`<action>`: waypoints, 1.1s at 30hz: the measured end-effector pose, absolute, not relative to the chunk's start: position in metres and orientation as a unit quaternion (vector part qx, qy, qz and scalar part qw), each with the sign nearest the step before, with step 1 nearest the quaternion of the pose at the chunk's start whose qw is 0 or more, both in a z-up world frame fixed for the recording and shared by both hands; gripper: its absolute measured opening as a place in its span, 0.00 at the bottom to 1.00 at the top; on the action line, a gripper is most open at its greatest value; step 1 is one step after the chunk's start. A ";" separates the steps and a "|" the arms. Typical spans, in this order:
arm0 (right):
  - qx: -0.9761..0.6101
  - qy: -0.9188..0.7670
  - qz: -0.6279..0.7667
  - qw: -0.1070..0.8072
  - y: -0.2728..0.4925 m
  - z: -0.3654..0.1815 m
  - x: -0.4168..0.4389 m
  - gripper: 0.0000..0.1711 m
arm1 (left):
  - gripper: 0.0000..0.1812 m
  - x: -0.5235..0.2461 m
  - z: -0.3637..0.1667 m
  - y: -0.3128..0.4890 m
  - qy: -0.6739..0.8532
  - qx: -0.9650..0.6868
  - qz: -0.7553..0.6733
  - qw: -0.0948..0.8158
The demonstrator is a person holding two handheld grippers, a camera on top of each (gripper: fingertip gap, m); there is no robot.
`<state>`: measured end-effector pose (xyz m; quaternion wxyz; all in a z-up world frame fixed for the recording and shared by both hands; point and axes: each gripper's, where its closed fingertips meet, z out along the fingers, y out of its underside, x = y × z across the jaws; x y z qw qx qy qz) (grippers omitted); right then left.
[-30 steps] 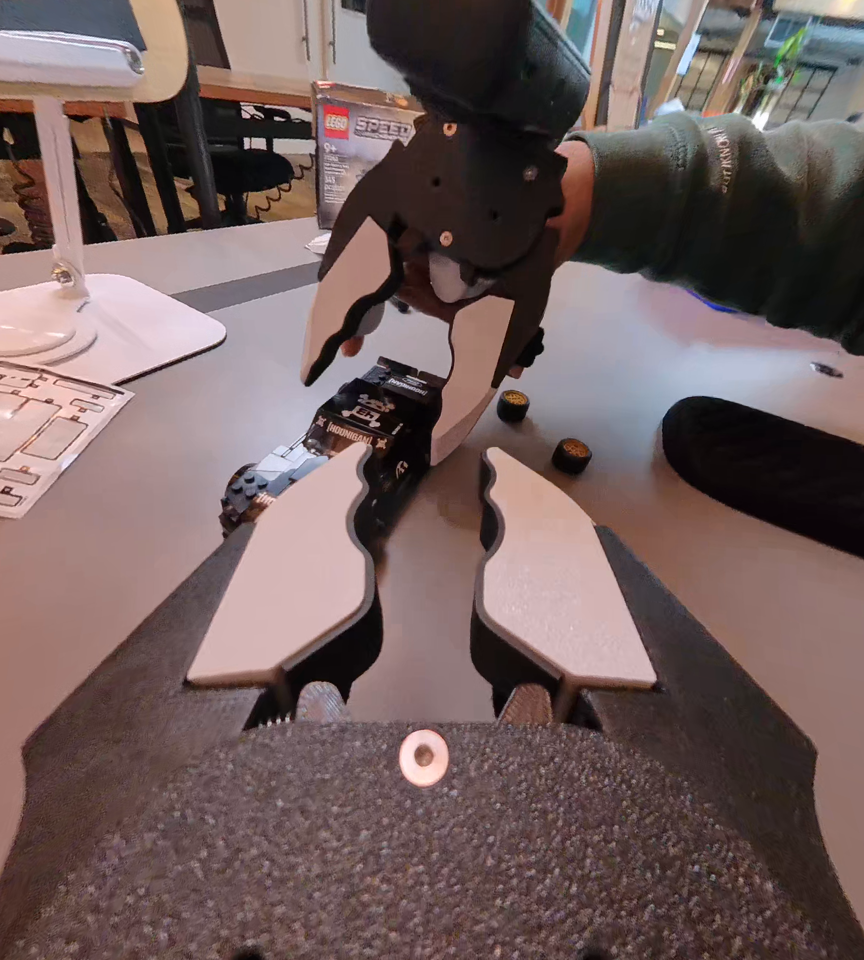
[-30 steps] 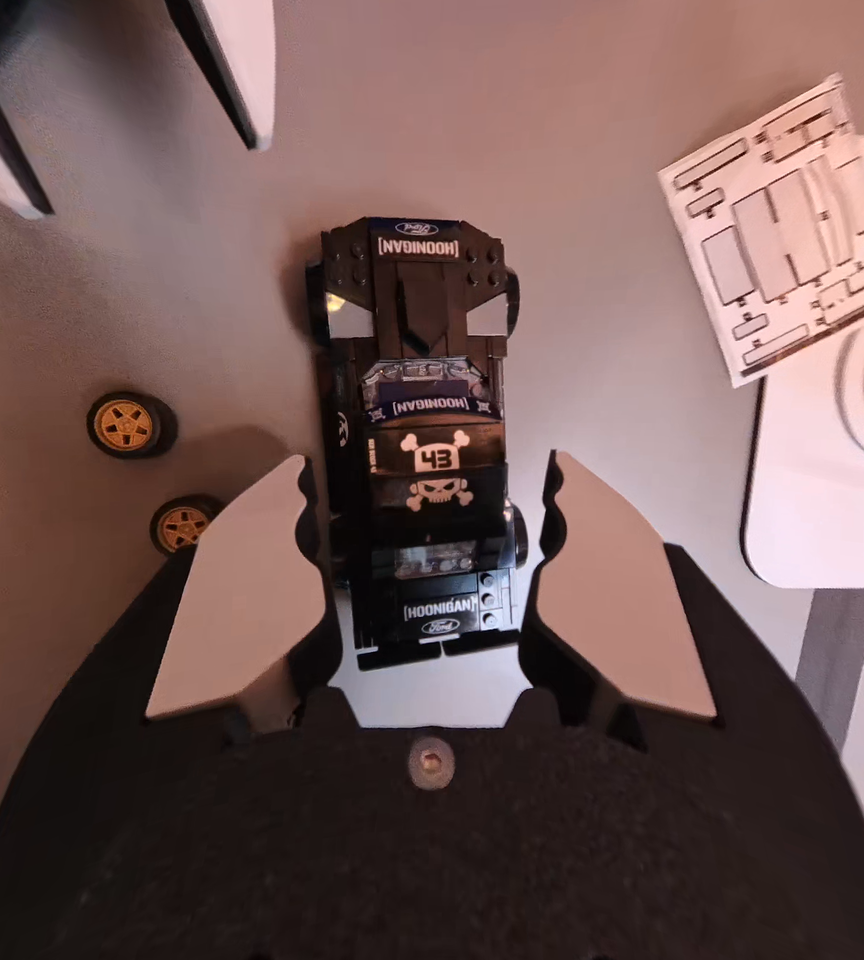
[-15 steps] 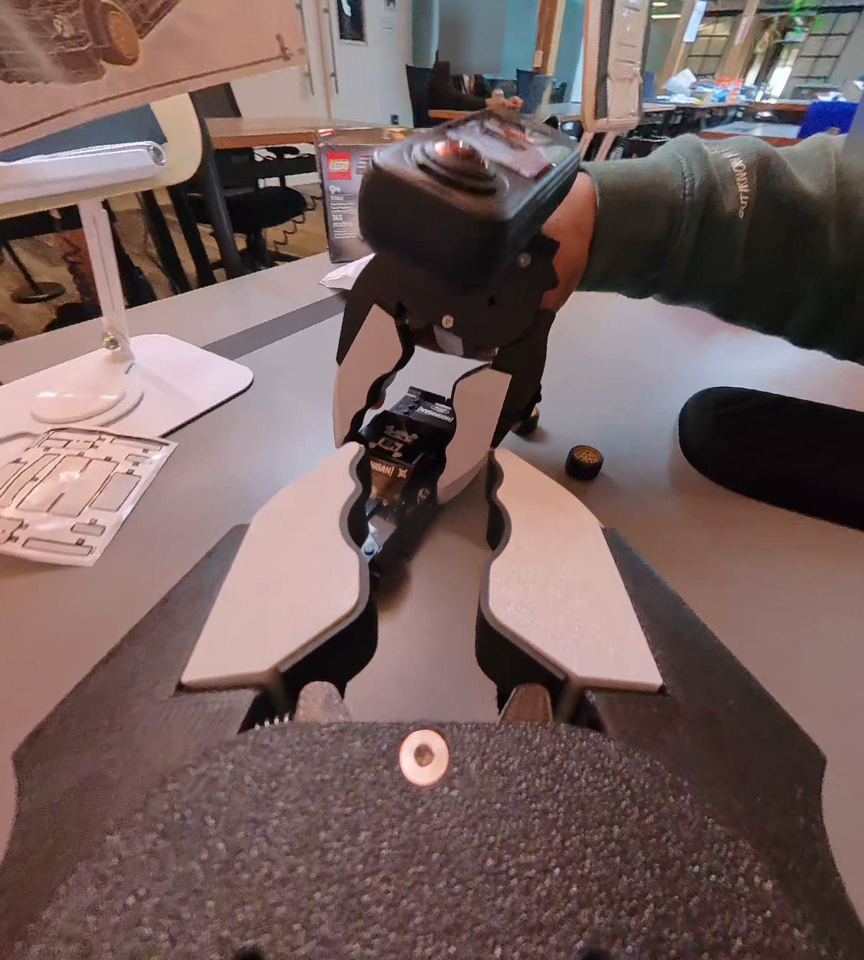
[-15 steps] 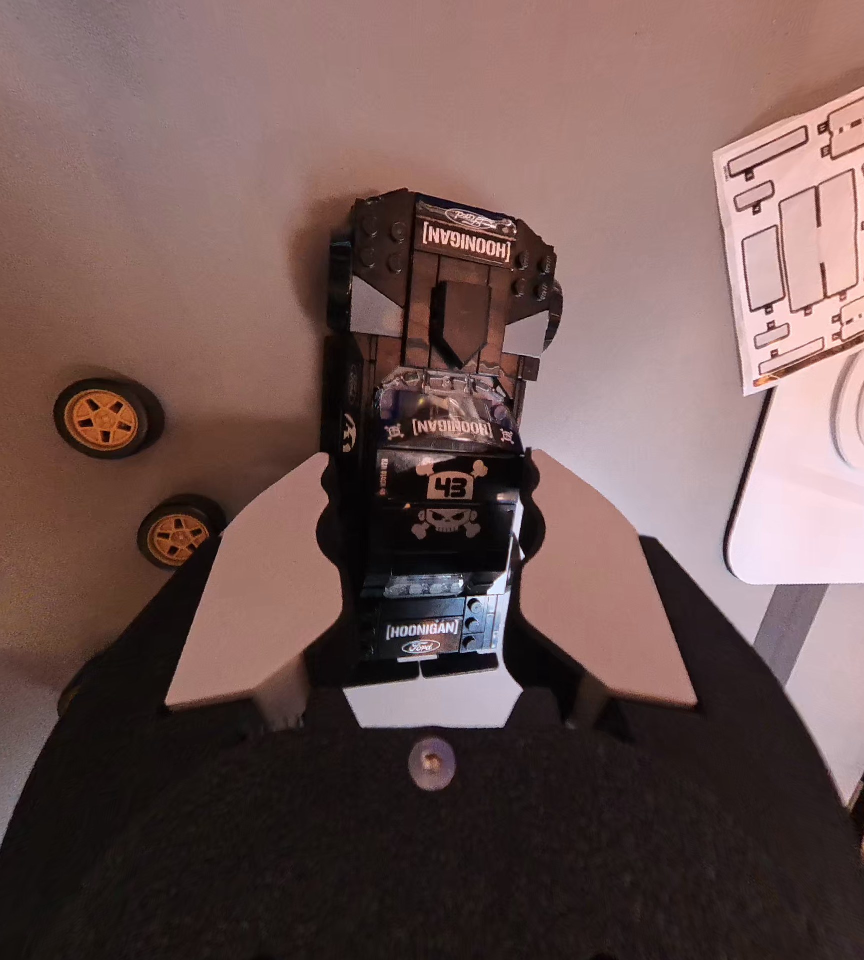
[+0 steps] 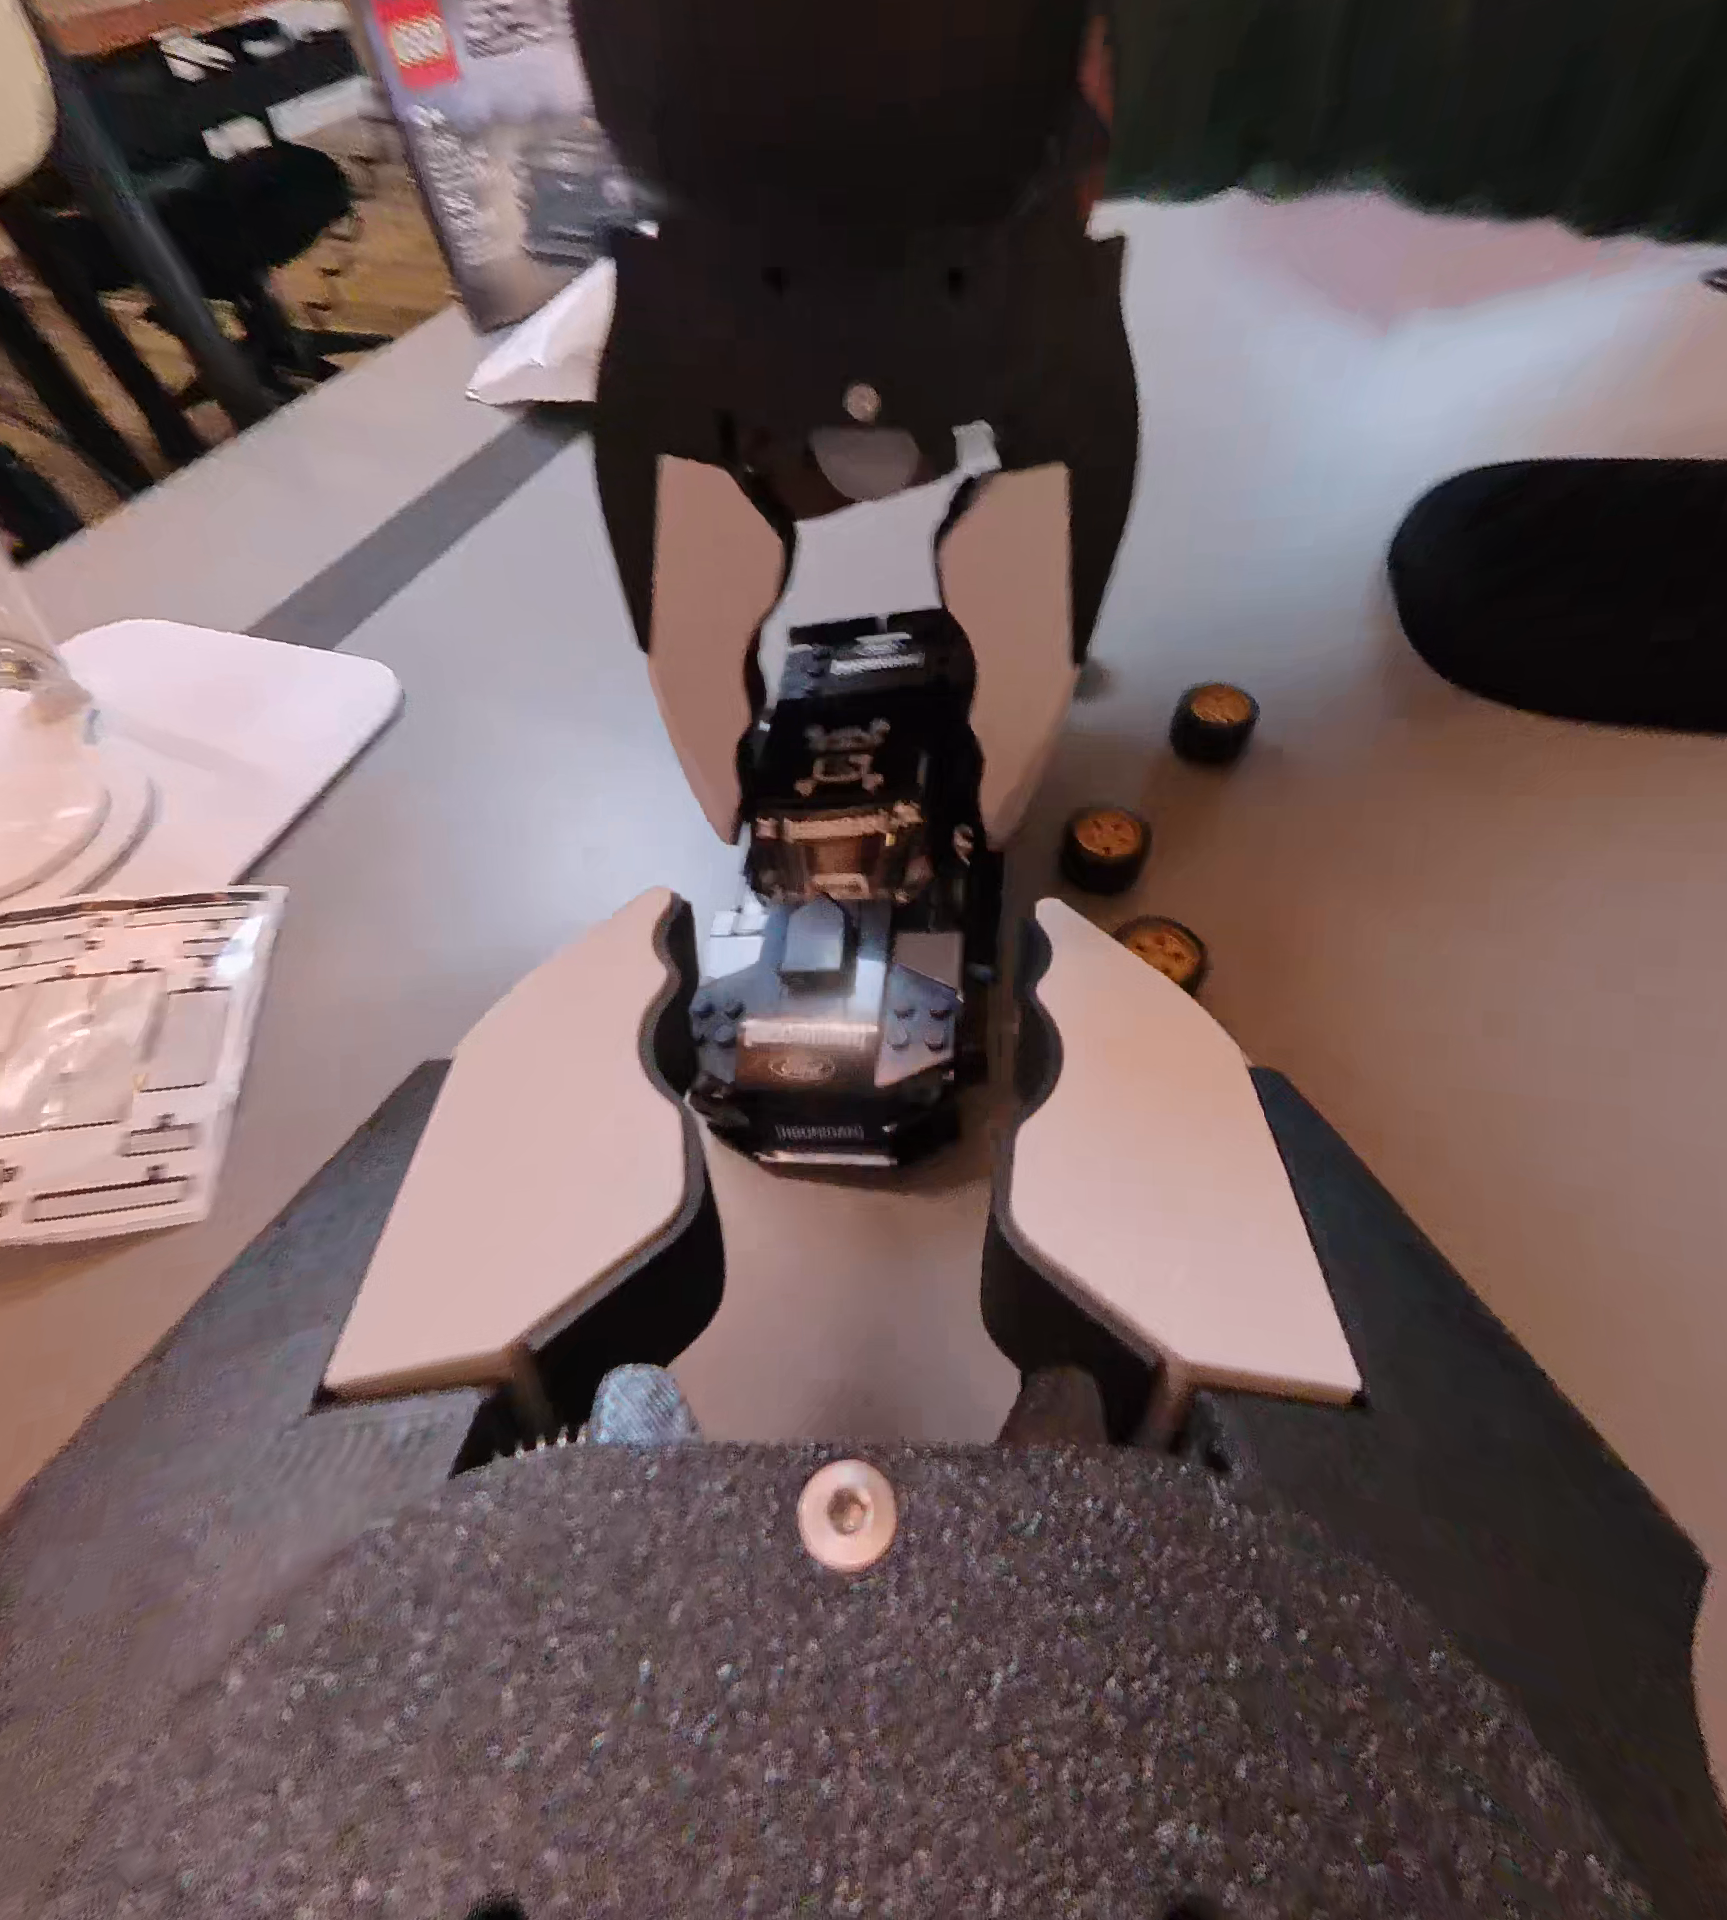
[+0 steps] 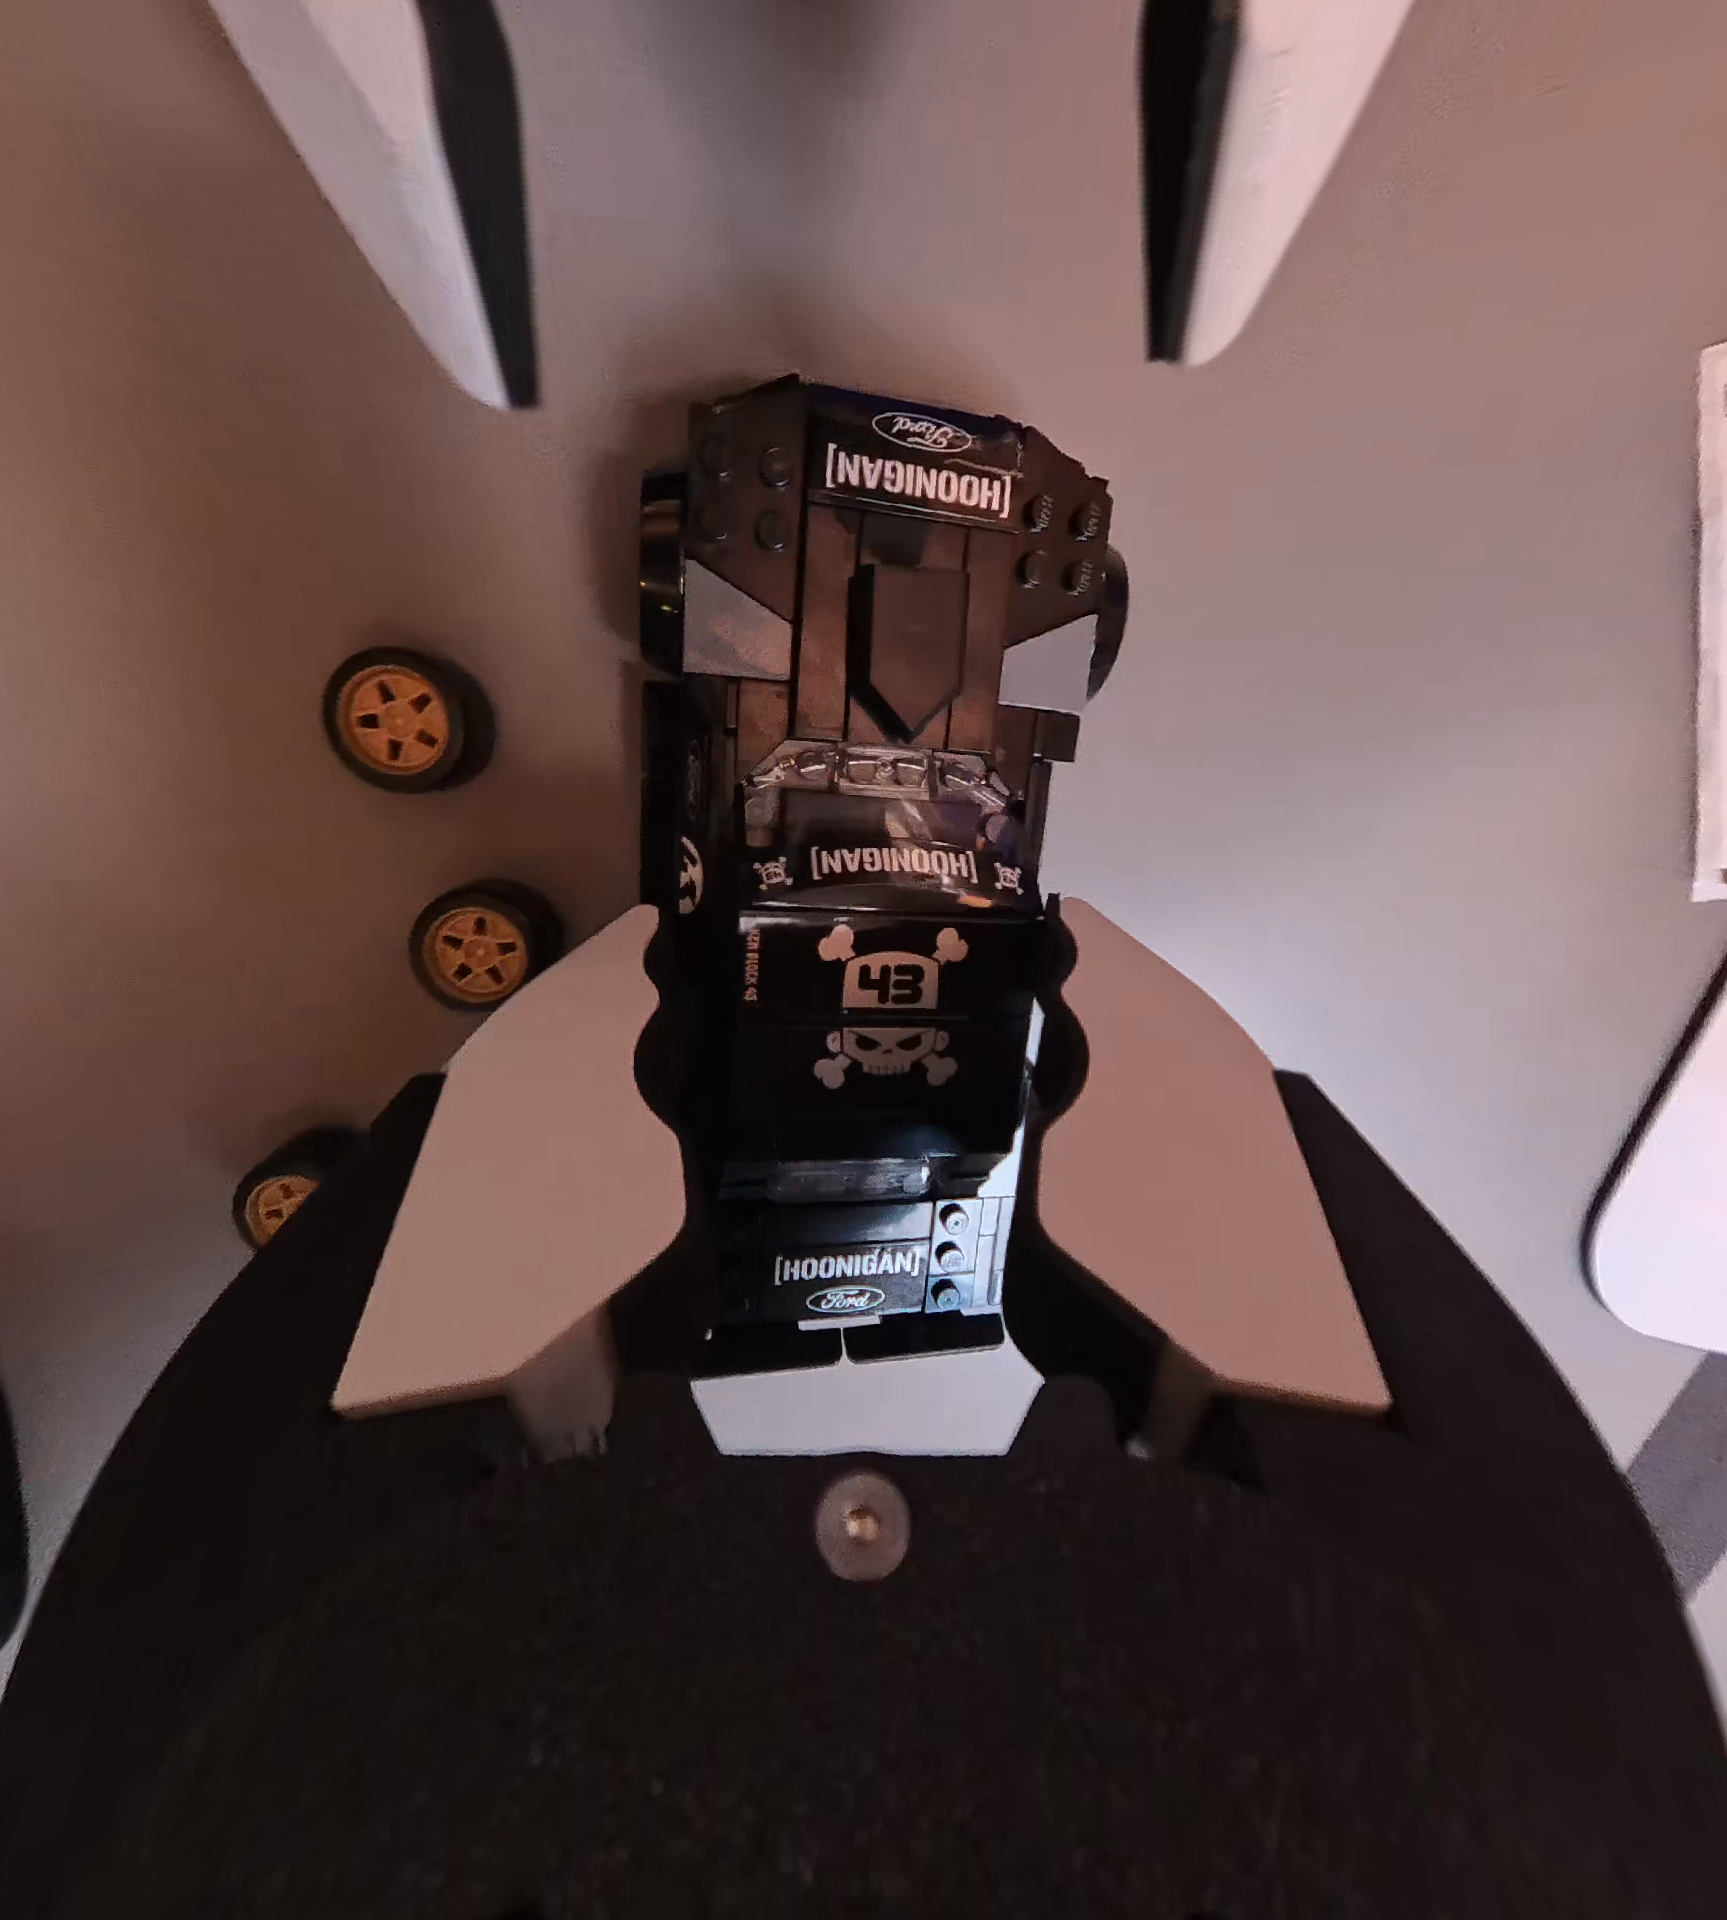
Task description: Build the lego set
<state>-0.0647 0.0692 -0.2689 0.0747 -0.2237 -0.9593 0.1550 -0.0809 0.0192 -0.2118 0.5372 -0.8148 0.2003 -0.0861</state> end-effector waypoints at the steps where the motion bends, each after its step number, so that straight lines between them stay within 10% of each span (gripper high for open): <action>1: -0.220 -0.960 0.160 0.070 0.067 -0.269 -0.062 0.39 | 0.33 -0.076 -0.215 0.015 0.208 -0.816 -0.100 0.530; 23: -0.241 -0.914 0.310 -0.104 0.046 -0.254 -0.060 0.39 | 0.38 -0.086 -0.261 0.006 0.323 -0.808 0.134 0.474; 33: -0.239 -0.895 0.361 -0.110 0.051 -0.249 -0.059 0.38 | 0.22 -0.084 -0.247 0.017 0.375 -0.750 0.215 0.501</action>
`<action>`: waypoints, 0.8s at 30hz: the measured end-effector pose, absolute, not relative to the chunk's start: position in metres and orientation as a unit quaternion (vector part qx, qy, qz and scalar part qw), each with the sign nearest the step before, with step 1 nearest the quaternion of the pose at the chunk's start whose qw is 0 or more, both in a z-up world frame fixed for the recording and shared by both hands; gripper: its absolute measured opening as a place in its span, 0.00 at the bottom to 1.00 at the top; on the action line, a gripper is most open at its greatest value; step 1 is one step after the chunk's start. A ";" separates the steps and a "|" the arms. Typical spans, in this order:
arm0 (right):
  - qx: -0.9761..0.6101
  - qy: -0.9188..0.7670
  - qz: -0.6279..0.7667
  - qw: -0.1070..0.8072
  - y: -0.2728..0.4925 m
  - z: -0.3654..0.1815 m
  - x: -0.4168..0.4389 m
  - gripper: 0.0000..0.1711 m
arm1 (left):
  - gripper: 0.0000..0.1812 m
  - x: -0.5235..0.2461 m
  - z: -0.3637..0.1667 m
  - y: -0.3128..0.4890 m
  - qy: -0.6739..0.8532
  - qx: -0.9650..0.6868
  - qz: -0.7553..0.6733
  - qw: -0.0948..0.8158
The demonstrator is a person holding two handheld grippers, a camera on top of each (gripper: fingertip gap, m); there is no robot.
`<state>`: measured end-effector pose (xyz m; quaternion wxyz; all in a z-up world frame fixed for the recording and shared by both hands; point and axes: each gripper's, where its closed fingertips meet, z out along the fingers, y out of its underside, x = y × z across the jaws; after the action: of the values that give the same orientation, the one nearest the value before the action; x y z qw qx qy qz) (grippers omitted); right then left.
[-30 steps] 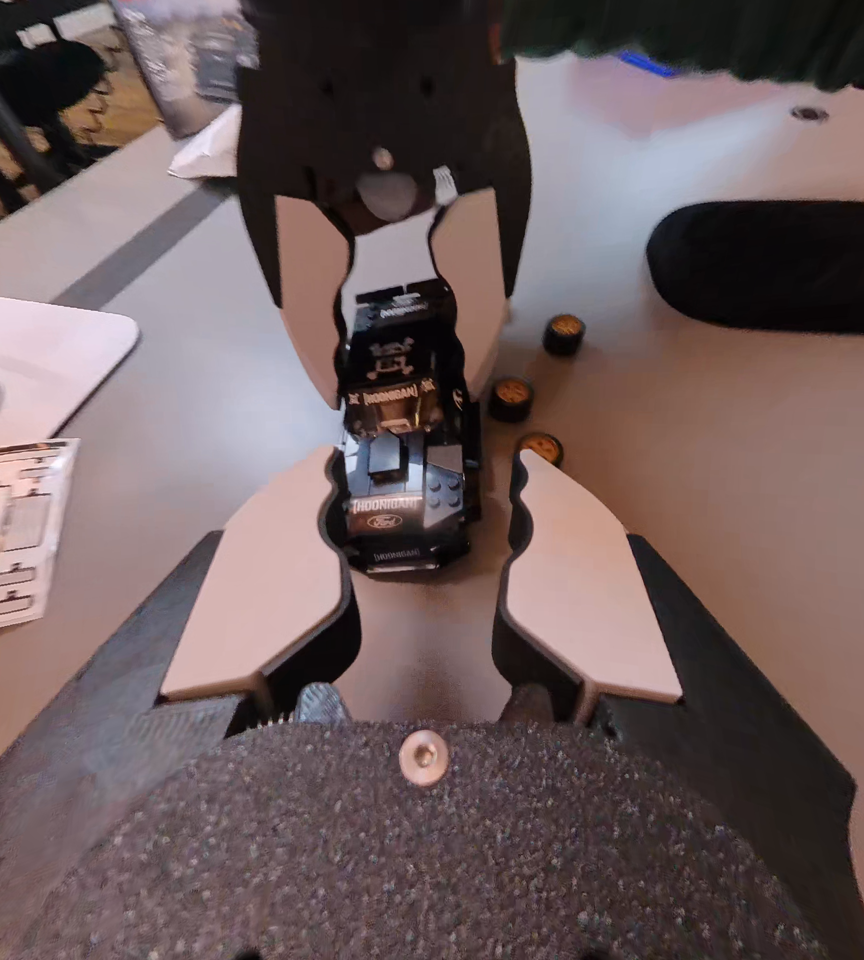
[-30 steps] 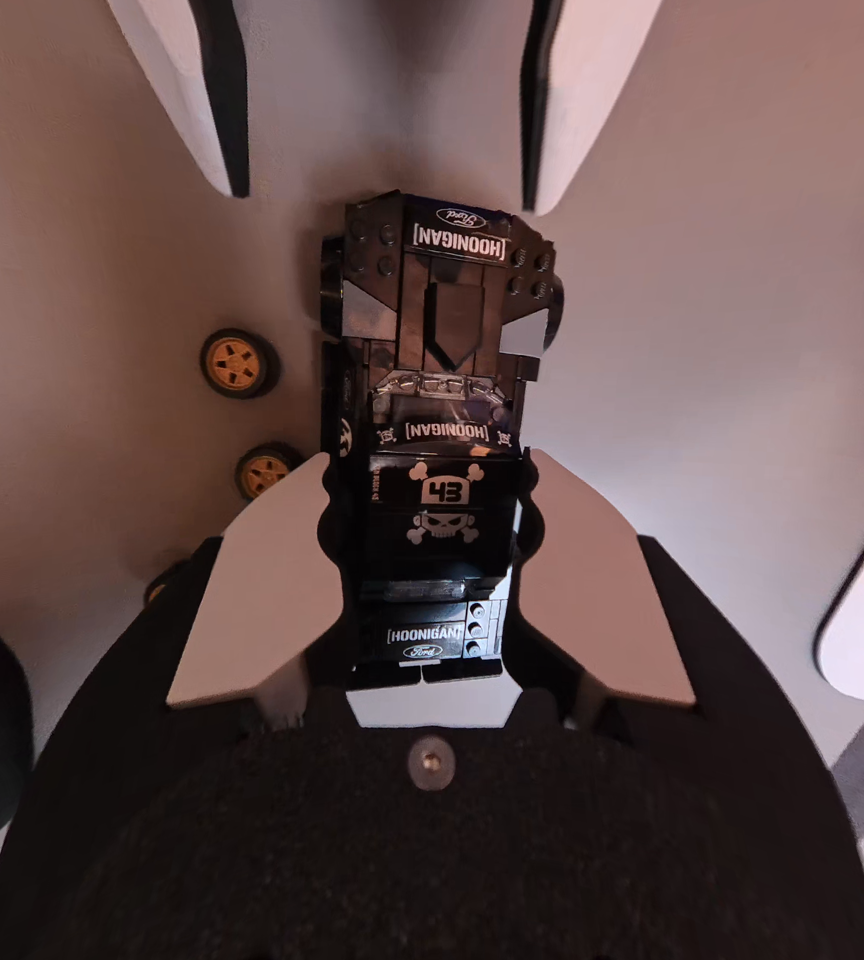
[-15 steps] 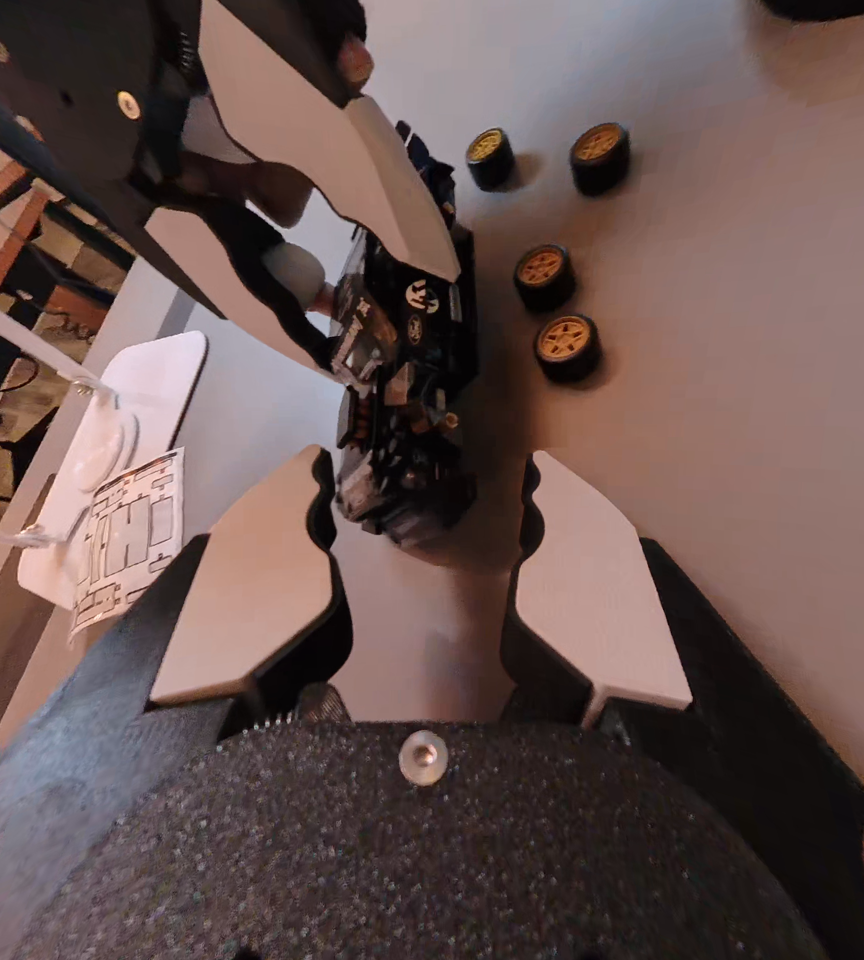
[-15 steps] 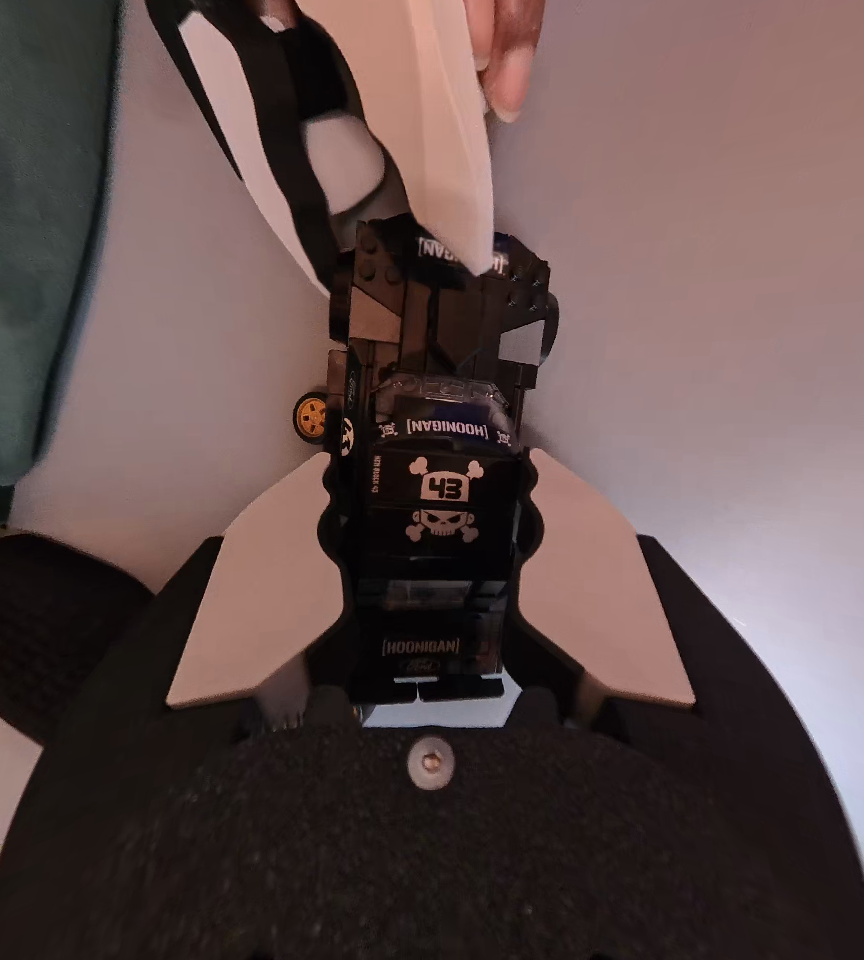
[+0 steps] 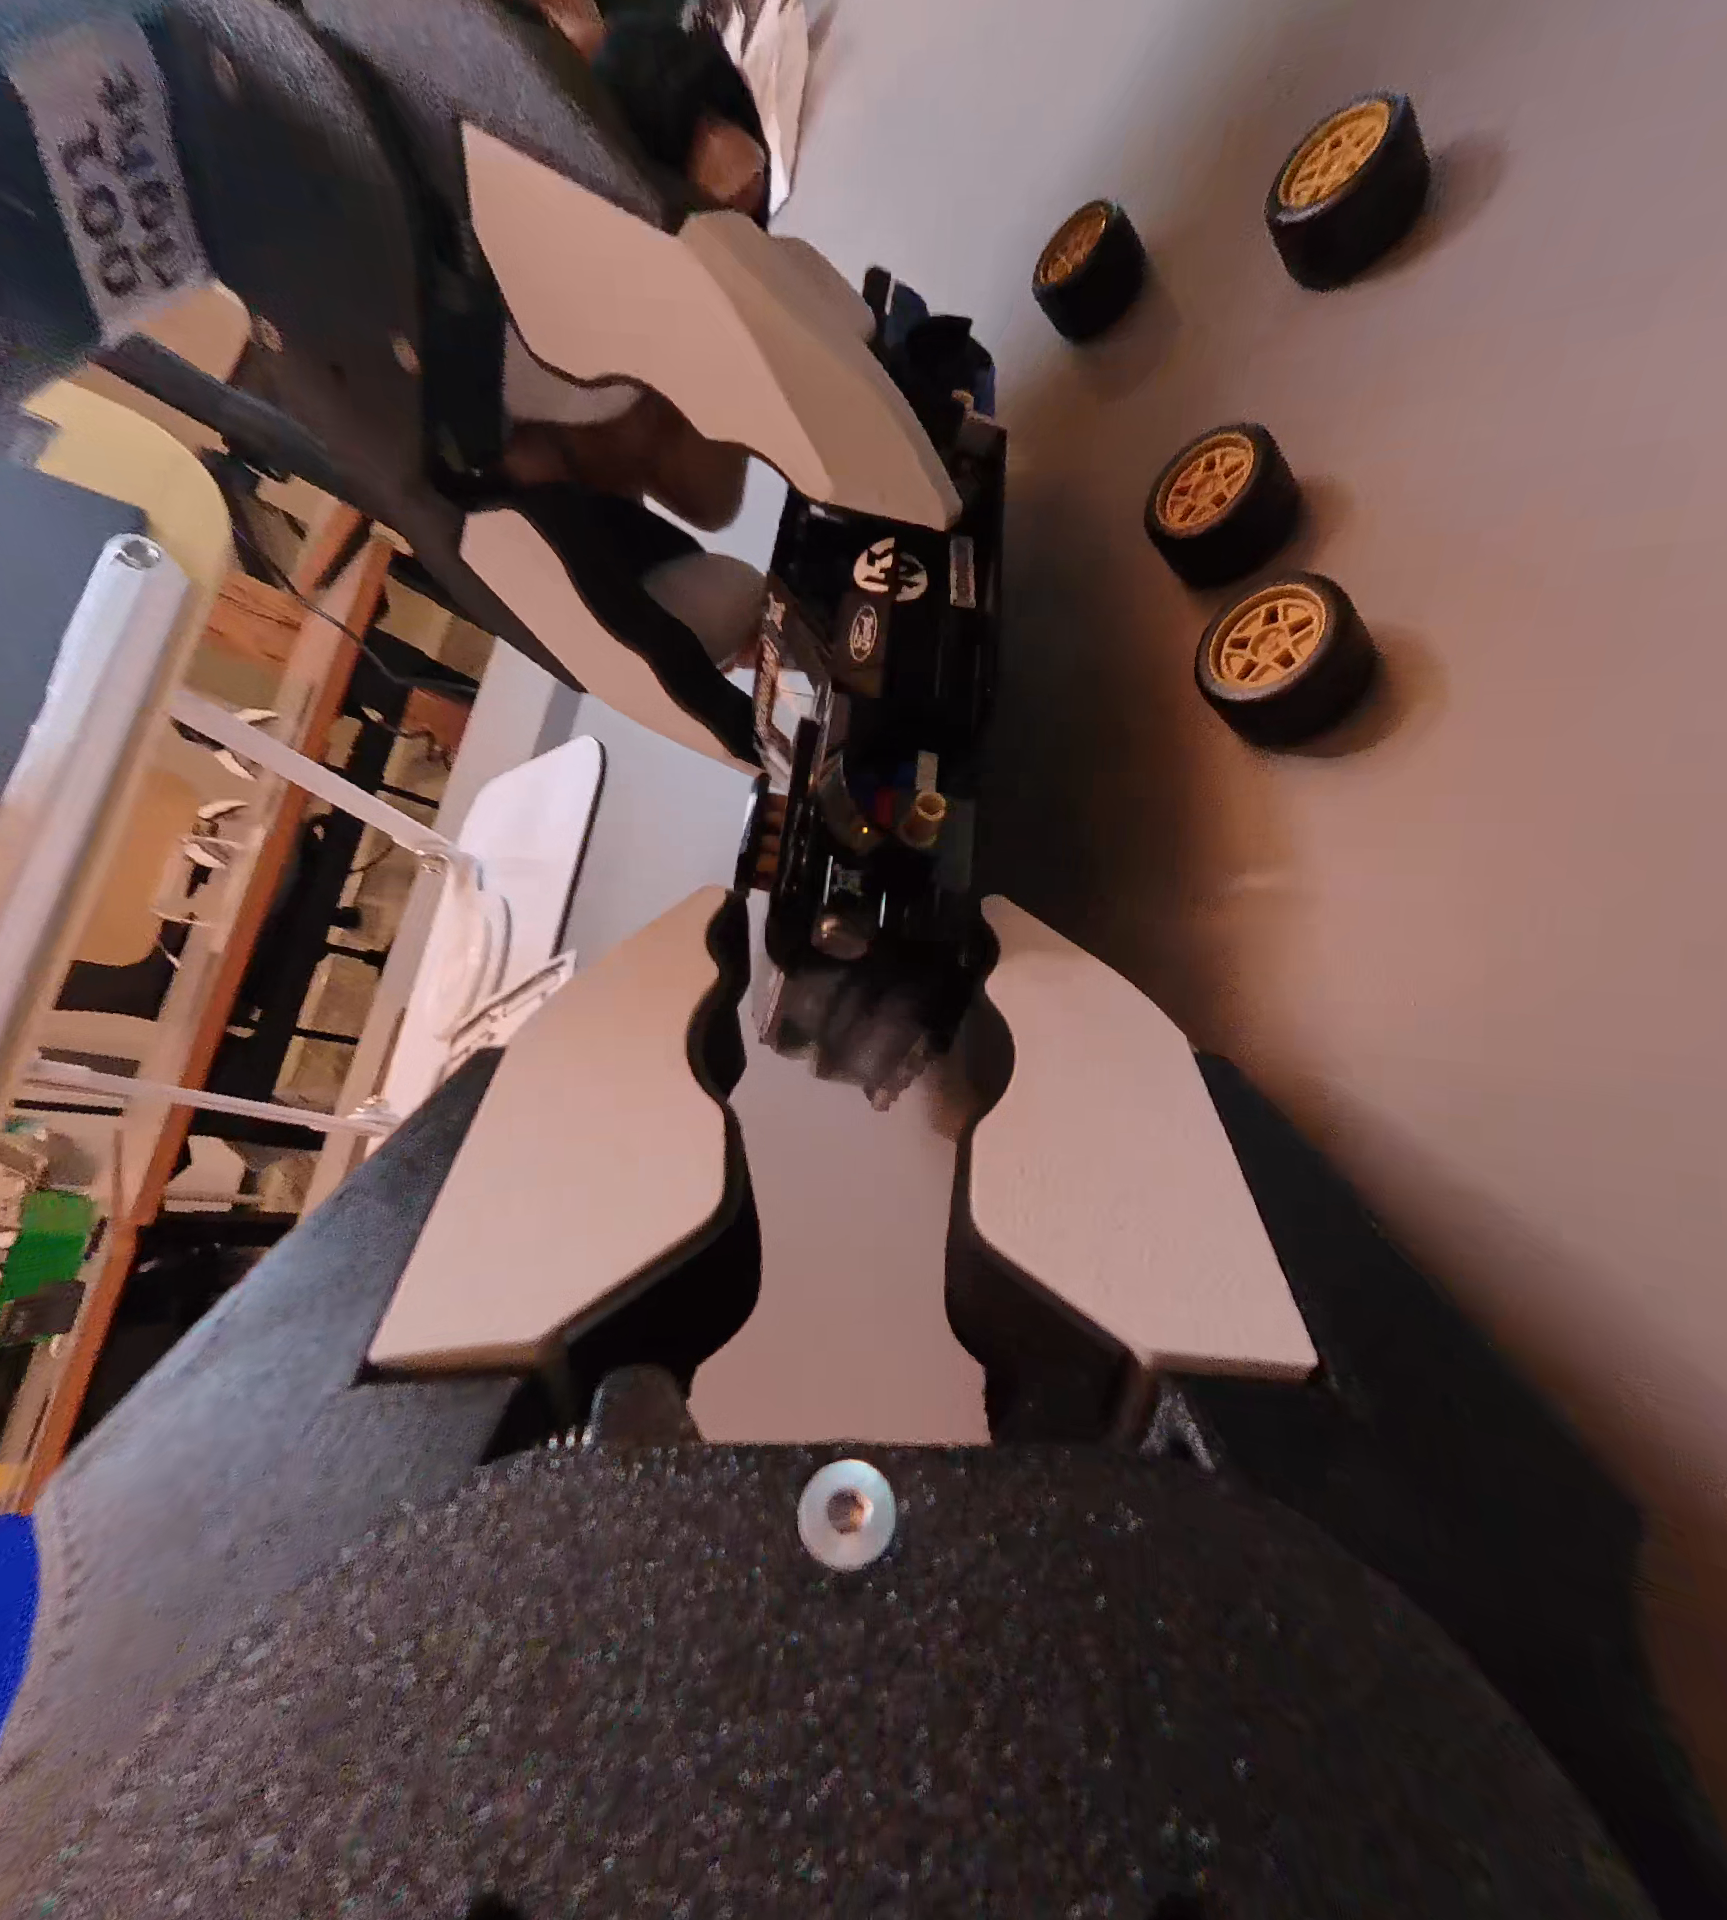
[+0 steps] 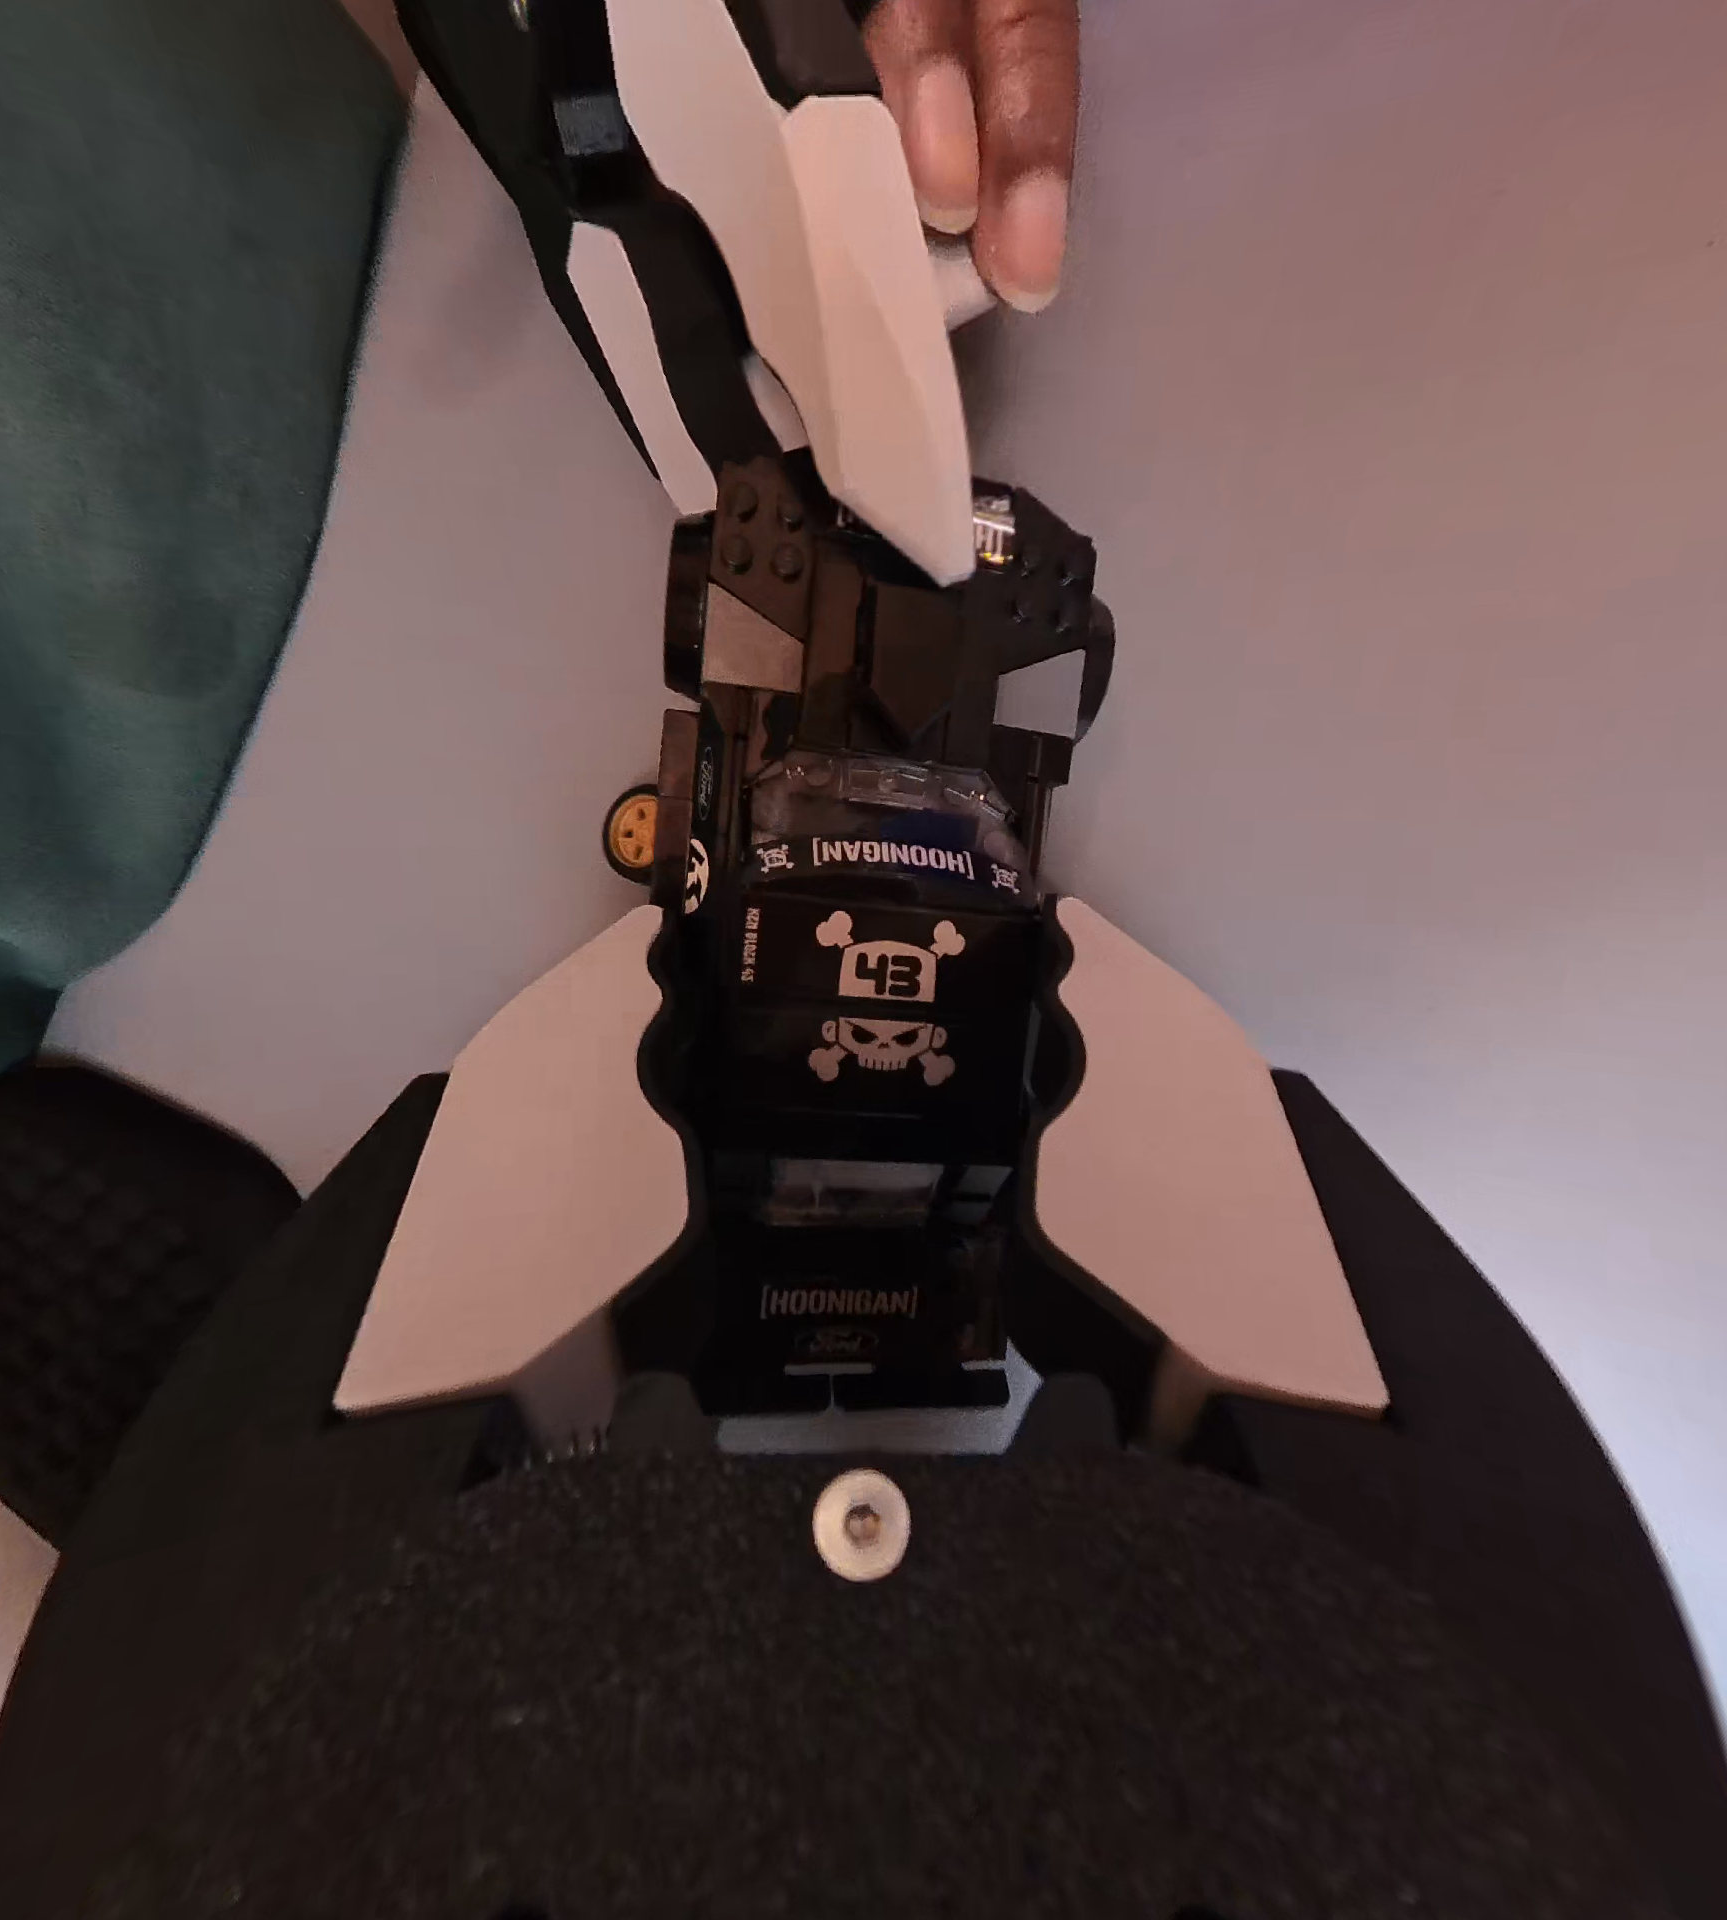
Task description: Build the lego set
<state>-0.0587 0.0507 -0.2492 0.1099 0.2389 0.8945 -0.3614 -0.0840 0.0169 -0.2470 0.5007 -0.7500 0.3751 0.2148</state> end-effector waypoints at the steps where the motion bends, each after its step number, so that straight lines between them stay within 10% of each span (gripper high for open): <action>1: 0.239 0.891 -0.368 0.116 0.050 -0.248 -0.058 0.38 | 0.22 -0.083 -0.244 0.016 0.376 -0.745 0.216 0.506; 24: 0.274 0.841 -0.426 0.188 0.050 -0.242 -0.058 0.38 | 0.25 -0.083 -0.236 0.016 0.341 -0.756 0.180 0.529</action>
<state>-0.0575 0.0503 -0.2421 0.1877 0.2740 0.8413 -0.4265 -0.0834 0.0160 -0.2361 0.5293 -0.7557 0.3410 0.1803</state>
